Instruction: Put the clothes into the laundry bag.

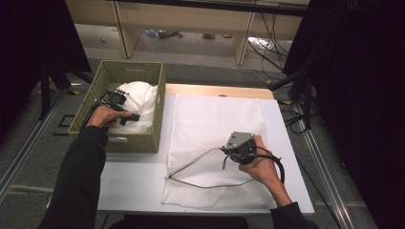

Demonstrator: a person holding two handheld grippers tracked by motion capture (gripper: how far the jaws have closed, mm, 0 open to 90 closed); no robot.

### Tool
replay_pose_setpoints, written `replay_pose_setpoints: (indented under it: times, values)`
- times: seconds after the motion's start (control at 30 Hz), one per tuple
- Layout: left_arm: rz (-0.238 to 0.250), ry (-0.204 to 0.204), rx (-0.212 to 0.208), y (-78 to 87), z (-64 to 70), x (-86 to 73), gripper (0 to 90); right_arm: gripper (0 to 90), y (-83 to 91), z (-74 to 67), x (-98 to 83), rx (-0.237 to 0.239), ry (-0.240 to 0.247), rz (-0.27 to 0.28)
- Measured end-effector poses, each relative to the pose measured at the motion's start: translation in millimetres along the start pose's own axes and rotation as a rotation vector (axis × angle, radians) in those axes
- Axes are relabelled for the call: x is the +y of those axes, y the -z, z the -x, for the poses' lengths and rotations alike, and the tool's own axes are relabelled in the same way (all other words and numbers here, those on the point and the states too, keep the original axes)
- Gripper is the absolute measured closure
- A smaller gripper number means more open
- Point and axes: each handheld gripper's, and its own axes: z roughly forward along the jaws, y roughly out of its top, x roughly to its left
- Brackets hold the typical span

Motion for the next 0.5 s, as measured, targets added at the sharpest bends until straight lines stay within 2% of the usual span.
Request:
replay_pose_setpoints:
  times: [0.03,0.07,0.1,0.2,0.23,0.27,0.3,0.33,0.37,0.4,0.47,0.5]
  values:
    - [-0.017,0.024,-0.021,-3.3,-2.4,-0.5,0.0,89.5,-0.3,0.2,0.4,0.006,-0.002,0.000]
    - [-0.027,0.045,-0.034,-7.4,-2.3,-0.2,0.0,89.5,0.0,1.2,0.7,0.003,0.015,0.004]
    - [-0.035,0.042,-0.040,-14.3,0.7,-0.1,0.0,89.5,0.1,0.0,0.9,0.009,0.006,0.006]
    - [-0.053,0.037,-0.055,-15.1,2.7,1.1,2.9,89.5,0.4,0.0,0.6,0.004,0.017,0.005]
    - [-0.052,0.036,-0.069,-11.8,1.6,1.0,20.0,89.5,0.1,1.2,0.5,0.012,0.000,0.011]
    - [-0.039,0.065,-0.090,-5.8,-2.3,-0.5,26.3,89.5,0.7,-0.1,0.4,0.013,-0.026,0.009]
    - [-0.039,0.079,-0.094,-3.8,-3.8,-0.9,31.6,89.5,0.0,1.5,0.6,0.013,-0.001,0.013]
    - [-0.039,0.079,-0.094,-3.8,-3.8,-0.9,35.1,89.5,0.0,1.5,0.6,0.013,-0.001,0.013]
    - [-0.046,0.133,-0.084,-3.7,-2.1,0.9,35.1,89.5,-0.1,0.9,0.5,0.016,-0.004,0.009]
    - [-0.044,0.142,-0.072,-4.6,-0.3,1.7,37.0,89.6,-0.1,-1.2,1.0,0.005,-0.033,0.003]
    - [-0.042,0.136,-0.055,-5.6,3.3,1.7,36.4,89.6,-0.1,-2.2,0.9,0.000,-0.048,0.003]
    - [-0.035,0.126,-0.046,-6.4,4.9,0.4,33.1,89.6,-0.9,0.7,1.2,0.008,0.003,0.007]
